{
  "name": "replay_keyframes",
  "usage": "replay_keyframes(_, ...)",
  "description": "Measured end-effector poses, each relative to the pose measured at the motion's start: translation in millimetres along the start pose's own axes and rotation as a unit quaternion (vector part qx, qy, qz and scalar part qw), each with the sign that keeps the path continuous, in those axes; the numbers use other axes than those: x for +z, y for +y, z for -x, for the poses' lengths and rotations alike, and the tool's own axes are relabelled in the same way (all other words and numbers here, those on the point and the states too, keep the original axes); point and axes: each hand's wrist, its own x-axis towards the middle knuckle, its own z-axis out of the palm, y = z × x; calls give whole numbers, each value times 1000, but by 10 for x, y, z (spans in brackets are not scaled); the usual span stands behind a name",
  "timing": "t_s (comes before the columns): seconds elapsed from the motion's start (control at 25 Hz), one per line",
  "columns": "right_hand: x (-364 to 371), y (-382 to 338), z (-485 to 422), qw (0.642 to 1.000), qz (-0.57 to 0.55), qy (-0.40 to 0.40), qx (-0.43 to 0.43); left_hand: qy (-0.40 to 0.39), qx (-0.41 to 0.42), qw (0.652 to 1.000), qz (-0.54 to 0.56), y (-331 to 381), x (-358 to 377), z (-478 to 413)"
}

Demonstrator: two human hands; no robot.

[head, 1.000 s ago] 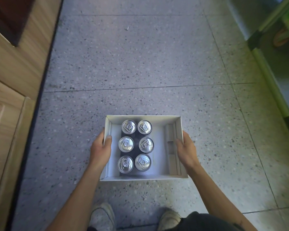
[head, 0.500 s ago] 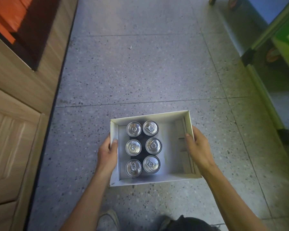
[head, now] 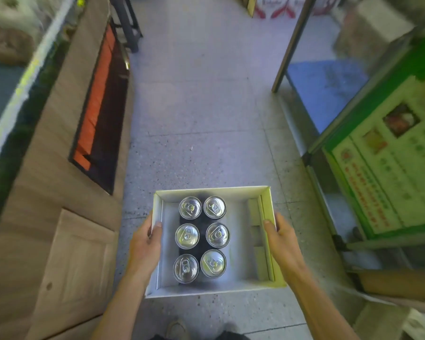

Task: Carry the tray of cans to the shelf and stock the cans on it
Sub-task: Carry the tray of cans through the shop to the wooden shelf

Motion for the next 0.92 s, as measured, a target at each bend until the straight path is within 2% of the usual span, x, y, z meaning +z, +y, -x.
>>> replay_keyframes(0.24,-640,-2130,466,1000,13,3,10,-28,12,999,14,2082,-915,347)
replay_keyframes(0.48,-737,-3279,237,1000,17,5,11,-26,30,999,25,3078,-1296,-25)
replay_keyframes(0.68,-614,-3828,-609,1000,4,9,8,-24,30,998,41,3536,-1211,-866)
replay_keyframes(0.92,-465,-4309,-2253,1000,22,-11,11,7,8,997,78,4170,-839,-2178)
